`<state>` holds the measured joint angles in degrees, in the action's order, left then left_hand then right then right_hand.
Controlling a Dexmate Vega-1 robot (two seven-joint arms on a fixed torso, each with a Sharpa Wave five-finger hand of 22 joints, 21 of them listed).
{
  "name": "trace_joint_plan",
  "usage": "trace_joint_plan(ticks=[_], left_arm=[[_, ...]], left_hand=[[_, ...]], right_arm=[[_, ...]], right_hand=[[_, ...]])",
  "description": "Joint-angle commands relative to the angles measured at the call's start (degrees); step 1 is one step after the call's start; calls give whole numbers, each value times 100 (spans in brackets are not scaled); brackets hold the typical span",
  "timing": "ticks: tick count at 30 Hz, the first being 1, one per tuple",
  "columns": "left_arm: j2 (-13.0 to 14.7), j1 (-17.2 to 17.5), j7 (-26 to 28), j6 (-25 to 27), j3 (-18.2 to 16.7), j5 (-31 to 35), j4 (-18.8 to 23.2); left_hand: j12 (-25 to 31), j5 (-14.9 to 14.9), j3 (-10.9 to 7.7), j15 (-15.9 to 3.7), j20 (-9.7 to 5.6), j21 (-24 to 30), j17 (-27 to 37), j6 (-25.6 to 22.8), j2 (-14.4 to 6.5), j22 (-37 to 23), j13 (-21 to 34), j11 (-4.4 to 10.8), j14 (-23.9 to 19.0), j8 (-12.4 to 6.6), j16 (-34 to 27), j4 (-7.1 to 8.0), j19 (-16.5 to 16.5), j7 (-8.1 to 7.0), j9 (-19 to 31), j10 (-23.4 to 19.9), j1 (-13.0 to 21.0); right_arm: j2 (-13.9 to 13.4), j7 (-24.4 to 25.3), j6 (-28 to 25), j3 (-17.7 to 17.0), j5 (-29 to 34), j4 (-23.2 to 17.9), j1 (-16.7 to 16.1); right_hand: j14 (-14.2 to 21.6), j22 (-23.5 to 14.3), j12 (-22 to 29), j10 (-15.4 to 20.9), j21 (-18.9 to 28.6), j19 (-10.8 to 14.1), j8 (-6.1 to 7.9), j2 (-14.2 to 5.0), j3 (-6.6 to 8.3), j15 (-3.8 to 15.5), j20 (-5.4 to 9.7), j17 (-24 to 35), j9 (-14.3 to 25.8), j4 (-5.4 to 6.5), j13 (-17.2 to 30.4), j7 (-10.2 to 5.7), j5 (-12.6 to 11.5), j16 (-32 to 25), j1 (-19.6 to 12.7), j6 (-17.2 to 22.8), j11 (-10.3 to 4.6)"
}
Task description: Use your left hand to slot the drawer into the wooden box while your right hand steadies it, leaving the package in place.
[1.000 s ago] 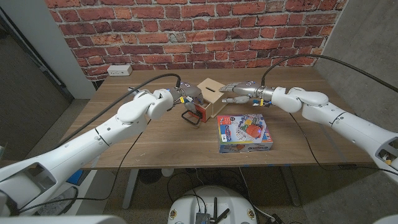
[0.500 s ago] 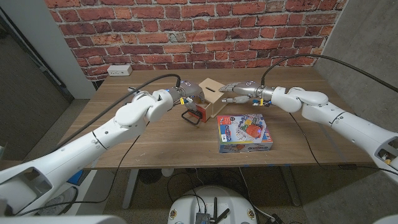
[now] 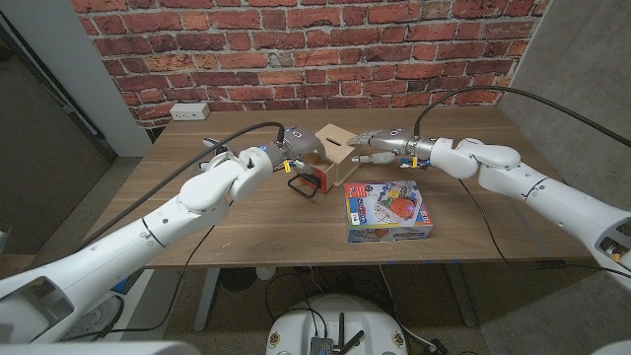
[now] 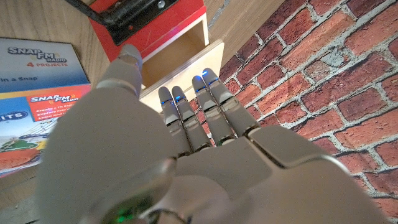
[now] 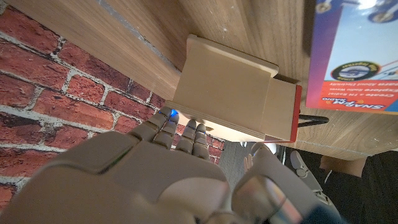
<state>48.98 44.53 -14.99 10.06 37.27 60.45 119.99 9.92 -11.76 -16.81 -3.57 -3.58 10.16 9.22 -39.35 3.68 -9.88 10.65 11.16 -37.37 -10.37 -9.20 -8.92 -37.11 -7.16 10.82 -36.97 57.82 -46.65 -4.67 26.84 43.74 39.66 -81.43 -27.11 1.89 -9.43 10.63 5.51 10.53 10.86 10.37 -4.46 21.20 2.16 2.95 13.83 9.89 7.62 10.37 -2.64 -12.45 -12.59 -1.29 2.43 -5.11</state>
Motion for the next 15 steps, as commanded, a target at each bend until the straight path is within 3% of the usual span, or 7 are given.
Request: trace_joint_plan(ticks=[1,15], left_arm=[[2,310,516,119,-44,503,16],[-138,390,790,233,21,844,-178]], left_hand=[[-2,42,79,-878,-837,5,26,323,0,10,1,-36,211,35,-33,13,162,-25,13,247,-84],[-6,77,178,-819,-784,0,30,808,-36,14,0,-168,627,15,-39,36,493,-3,4,765,-192]], right_arm=[[-14,41,49,-3,27,23,13],[-33,220,83,-21,127,3,-6]], right_hand=[[55,-15,12,45,36,132,31,-251,39,362,371,12,12,1,11,20,21,-8,-44,29,13],[28,-15,11,40,30,124,32,-244,57,370,377,10,12,-16,12,8,29,6,-54,28,23]])
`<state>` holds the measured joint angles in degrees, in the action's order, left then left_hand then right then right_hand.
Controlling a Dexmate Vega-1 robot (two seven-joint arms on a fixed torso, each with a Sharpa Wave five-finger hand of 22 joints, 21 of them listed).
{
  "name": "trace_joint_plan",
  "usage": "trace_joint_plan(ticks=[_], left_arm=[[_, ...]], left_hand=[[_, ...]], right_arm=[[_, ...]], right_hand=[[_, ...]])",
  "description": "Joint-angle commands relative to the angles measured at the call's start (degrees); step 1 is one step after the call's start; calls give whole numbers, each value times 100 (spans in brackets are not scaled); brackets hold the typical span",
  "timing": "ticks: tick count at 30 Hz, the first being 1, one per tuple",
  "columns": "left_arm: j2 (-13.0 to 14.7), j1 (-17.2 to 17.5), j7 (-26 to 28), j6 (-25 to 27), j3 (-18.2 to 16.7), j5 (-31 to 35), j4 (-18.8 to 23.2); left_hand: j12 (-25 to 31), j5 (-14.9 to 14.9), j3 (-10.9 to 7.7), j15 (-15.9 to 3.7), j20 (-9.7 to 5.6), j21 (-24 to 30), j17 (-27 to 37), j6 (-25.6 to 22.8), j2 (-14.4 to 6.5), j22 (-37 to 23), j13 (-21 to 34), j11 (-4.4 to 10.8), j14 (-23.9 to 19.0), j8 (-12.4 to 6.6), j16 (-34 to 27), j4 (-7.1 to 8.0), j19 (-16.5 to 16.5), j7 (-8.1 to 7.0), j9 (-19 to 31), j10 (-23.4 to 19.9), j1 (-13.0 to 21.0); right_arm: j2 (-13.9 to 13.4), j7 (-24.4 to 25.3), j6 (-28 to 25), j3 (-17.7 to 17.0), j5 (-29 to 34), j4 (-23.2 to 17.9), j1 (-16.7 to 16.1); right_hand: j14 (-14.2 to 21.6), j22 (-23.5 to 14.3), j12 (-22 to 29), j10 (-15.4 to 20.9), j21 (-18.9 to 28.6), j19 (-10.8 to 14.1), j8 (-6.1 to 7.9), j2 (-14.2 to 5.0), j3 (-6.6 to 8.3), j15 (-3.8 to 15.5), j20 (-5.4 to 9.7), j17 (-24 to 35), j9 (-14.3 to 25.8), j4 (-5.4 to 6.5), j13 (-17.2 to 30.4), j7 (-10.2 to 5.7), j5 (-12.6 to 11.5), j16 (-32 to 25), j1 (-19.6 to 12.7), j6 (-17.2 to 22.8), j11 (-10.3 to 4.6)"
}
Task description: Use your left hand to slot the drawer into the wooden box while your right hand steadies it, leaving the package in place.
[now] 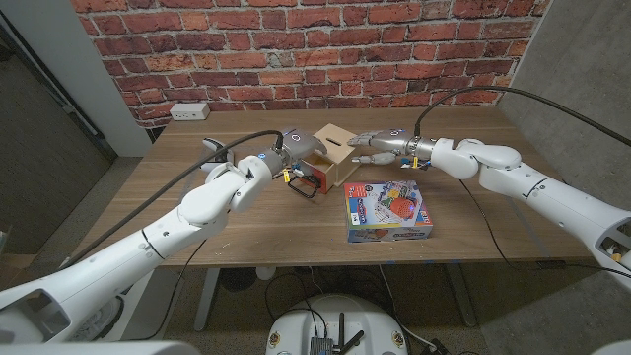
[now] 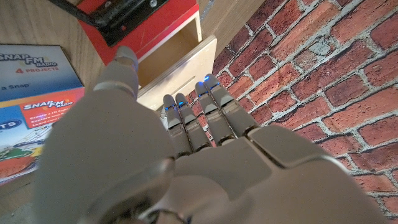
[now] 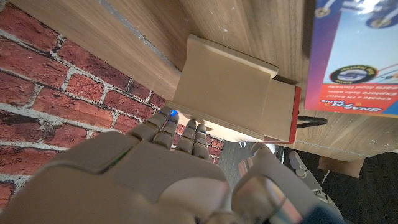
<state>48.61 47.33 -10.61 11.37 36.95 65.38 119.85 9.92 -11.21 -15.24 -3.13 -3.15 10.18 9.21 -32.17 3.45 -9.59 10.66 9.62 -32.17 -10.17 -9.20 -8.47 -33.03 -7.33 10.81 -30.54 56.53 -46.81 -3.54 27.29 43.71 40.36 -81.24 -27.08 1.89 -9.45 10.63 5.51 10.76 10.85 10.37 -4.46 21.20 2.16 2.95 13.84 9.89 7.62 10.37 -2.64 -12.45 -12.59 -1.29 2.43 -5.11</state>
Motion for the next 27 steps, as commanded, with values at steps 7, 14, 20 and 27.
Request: trace_joint_plan(ticks=[7,14,20,27], left_arm=[[-166,125,576,142,103,482,-281],[-228,160,926,224,190,680,-439],[-278,158,1073,277,244,740,-549],[-325,134,1456,295,326,813,-740]], left_hand=[[-2,31,39,-837,-820,-9,32,269,-36,-11,-3,-20,276,0,-35,-9,229,23,0,276,-86],[5,45,82,-679,-798,-9,28,829,-67,1,-11,-95,699,35,-41,-12,524,40,-17,624,-152],[0,51,99,-625,-787,-17,27,921,-69,-1,-14,-144,783,8,-44,-7,637,54,-21,753,-186],[28,55,108,-644,-784,-8,27,922,-71,-2,-15,-99,785,-18,-60,-5,668,44,-22,737,-207]], right_arm=[[1,124,52,-28,23,-6,-14],[-13,148,14,-40,78,-88,-34],[-20,155,-19,-51,105,-130,-47],[-28,189,-54,-63,142,-179,-71]], right_hand=[[22,-13,11,41,2,116,34,-246,63,372,380,11,12,-19,12,9,33,8,-54,31,19],[-34,-13,10,37,-13,74,20,-238,66,379,373,14,12,-22,12,7,38,28,-51,-7,31],[-52,-12,8,34,-36,4,16,-236,77,394,375,10,12,-36,11,-5,41,36,-62,-29,11],[-52,-12,22,77,-55,-76,7,-236,97,423,373,-1,12,-60,9,-13,43,41,-85,-71,-15]])
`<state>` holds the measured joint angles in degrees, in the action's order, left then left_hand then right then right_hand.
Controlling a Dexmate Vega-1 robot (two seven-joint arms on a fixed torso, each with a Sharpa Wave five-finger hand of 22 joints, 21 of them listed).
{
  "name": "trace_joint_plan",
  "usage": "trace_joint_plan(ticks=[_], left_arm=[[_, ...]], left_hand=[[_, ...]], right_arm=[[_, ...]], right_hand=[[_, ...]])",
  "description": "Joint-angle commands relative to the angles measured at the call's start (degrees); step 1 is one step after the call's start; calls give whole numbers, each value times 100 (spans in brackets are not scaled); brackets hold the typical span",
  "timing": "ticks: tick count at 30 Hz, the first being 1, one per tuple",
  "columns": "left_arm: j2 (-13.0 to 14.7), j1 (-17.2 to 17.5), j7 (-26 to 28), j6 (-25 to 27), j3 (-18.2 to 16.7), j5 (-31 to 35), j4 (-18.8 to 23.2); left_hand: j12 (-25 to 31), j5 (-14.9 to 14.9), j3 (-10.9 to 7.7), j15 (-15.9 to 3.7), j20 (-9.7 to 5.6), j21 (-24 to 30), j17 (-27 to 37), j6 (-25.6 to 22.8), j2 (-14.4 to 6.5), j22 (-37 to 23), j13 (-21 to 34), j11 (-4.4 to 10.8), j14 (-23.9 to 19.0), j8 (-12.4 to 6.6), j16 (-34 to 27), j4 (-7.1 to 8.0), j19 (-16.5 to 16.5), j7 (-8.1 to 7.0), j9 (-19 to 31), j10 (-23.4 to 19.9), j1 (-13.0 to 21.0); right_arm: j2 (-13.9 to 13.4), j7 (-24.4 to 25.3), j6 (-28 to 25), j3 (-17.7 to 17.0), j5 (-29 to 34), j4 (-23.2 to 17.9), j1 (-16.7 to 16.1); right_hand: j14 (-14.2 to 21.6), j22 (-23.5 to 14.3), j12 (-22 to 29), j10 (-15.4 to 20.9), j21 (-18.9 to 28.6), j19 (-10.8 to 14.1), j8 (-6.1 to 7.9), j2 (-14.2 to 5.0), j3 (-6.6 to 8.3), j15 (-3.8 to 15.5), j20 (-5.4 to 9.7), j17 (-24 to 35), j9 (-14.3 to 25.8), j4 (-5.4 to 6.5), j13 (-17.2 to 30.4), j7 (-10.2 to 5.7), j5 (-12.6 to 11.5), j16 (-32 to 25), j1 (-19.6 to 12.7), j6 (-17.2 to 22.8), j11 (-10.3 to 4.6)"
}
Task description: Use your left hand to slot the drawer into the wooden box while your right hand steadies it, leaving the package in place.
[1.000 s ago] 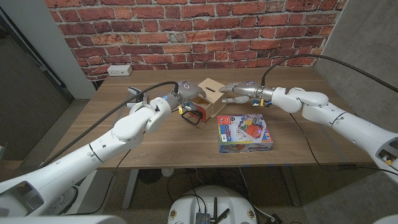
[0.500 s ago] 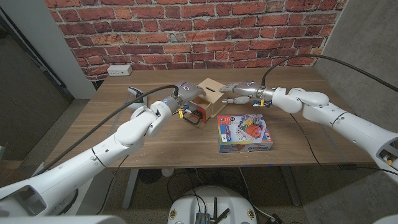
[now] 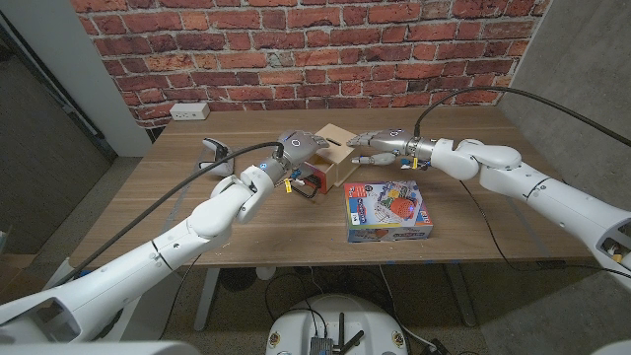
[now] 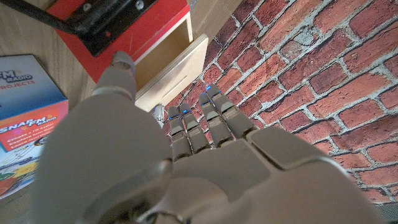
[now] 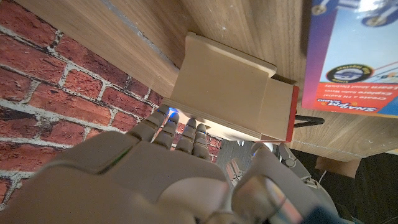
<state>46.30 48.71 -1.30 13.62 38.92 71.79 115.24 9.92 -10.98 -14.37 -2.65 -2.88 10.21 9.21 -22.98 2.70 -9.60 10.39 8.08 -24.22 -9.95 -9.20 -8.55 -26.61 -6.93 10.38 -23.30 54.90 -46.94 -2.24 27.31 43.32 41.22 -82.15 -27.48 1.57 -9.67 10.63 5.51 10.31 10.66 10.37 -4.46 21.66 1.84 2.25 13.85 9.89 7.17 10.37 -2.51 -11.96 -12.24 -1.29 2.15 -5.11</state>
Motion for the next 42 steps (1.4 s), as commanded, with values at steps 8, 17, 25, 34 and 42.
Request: trace_joint_plan(ticks=[8,17,25,34,42], left_arm=[[-113,-49,866,60,219,204,-453],[-64,-30,849,78,239,95,-447],[-33,-39,750,116,261,116,-429],[25,71,760,195,206,70,-313],[106,178,724,270,139,132,-151]], left_hand=[[27,34,22,-697,-827,0,26,81,0,-1,10,60,9,-34,-61,-6,42,1,19,55,-41],[17,44,36,-650,-843,-6,23,257,22,1,8,-5,109,-20,-46,-22,133,18,14,172,-47],[25,51,45,-620,-833,-3,22,327,41,3,6,-36,148,-27,-50,-31,169,29,12,212,-52],[30,59,56,-607,-812,2,22,347,56,4,5,-60,190,-45,-49,-32,194,31,10,247,-63],[41,63,62,-601,-801,9,22,331,60,4,5,-71,180,-65,-63,-29,194,39,9,241,-74]], right_arm=[[-31,60,-103,-45,57,-126,-62],[-51,21,-148,-70,10,-155,-97],[-38,15,-145,-65,-6,-137,-97],[-45,12,-183,-73,-5,-179,-120],[-19,0,-184,-64,-18,-173,-114]], right_hand=[[-9,12,26,100,-8,-85,0,-239,71,461,444,-13,12,-32,8,-18,-4,6,-101,-83,0],[-16,12,22,102,4,-87,6,-237,81,439,447,-18,12,-36,7,-7,3,8,-98,-95,23],[-12,13,18,100,11,-85,11,-238,86,442,446,-18,12,-35,7,-2,7,5,-92,-97,20],[-10,13,16,100,20,-75,16,-237,89,440,447,-18,12,-34,7,0,11,3,-86,-96,18],[-7,13,16,104,26,-67,20,-236,93,435,446,-17,12,-33,7,9,14,0,-80,-96,25]])
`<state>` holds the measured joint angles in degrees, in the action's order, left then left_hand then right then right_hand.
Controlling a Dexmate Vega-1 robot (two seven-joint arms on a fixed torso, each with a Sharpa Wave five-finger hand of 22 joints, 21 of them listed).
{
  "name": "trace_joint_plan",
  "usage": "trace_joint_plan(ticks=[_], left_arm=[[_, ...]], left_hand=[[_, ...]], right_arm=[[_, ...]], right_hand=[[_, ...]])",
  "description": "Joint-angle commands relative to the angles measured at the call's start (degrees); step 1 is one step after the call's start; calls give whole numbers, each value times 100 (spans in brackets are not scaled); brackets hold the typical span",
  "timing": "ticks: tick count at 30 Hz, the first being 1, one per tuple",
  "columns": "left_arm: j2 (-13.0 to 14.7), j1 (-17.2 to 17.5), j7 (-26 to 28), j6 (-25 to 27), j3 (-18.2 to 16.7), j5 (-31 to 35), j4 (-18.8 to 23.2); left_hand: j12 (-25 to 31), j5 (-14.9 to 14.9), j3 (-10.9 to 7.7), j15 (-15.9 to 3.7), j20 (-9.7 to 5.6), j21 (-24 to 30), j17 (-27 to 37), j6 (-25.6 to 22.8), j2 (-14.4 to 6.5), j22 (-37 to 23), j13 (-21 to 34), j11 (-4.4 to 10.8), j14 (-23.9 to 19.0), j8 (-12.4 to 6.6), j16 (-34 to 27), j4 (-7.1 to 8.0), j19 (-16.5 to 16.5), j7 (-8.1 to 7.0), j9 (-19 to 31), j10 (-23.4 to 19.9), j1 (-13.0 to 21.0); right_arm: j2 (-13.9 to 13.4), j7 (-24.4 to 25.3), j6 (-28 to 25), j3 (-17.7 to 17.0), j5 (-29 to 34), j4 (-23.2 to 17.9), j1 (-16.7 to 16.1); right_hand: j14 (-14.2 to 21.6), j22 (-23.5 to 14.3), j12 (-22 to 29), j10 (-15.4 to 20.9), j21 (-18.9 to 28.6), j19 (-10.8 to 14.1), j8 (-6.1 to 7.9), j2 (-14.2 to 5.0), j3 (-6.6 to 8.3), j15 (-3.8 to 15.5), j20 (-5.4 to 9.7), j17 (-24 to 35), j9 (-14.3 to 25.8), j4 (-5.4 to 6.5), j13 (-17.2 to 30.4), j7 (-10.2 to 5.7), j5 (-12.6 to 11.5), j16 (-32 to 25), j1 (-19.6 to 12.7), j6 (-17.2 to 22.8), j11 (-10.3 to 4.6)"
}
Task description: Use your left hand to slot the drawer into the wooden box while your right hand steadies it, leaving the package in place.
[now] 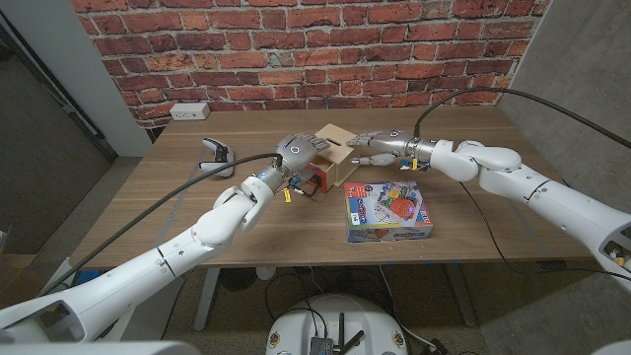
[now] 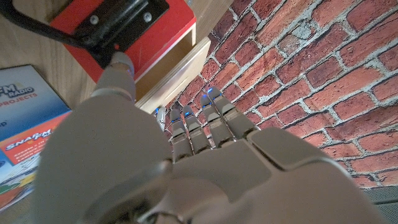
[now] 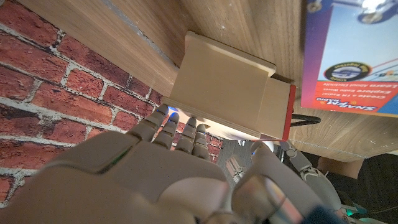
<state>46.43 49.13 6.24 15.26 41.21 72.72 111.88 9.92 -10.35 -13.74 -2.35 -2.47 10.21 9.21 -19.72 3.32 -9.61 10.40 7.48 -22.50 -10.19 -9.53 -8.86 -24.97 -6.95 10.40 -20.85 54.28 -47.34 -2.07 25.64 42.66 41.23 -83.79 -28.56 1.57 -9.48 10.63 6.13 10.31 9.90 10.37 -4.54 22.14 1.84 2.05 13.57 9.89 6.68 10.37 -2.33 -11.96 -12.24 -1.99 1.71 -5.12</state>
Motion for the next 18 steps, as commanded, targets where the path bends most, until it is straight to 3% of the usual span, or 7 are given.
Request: trace_joint_plan(ticks=[1,7,10,18], left_arm=[[99,150,-40,117,-99,44,204],[92,173,-80,158,-91,165,199],[64,179,-50,180,-85,198,164],[-65,122,242,208,-19,247,-74]], left_hand=[[44,1,-1,-633,-838,9,23,8,-2,5,3,-12,8,-42,-32,3,34,48,7,-6,-15],[32,2,0,-612,-836,4,24,62,-10,5,4,-20,57,-36,-23,6,73,56,6,53,-23],[11,3,0,-530,-809,-11,24,160,-16,6,3,-96,186,-25,-2,5,164,66,5,175,-29],[-1,11,-1,-409,-779,-16,26,551,-32,10,2,-217,490,16,0,6,378,218,1,515,-52]], right_arm=[[26,-20,-15,8,-13,-5,-2],[59,-11,-4,29,-11,27,19],[64,-12,-7,32,-11,29,22],[64,-20,-45,31,-13,9,16]], right_hand=[[-8,-7,16,42,26,8,20,-228,45,435,465,11,12,16,7,-6,15,0,-9,-52,27],[-5,-7,14,42,29,11,23,-228,47,422,468,12,12,17,6,-5,18,-3,-4,-51,22],[0,-7,14,42,30,13,24,-226,48,418,467,12,12,17,6,-1,19,-5,-3,-49,24],[-6,-7,11,38,32,12,27,-226,51,416,463,15,12,19,6,-1,22,-5,4,-48,29]])
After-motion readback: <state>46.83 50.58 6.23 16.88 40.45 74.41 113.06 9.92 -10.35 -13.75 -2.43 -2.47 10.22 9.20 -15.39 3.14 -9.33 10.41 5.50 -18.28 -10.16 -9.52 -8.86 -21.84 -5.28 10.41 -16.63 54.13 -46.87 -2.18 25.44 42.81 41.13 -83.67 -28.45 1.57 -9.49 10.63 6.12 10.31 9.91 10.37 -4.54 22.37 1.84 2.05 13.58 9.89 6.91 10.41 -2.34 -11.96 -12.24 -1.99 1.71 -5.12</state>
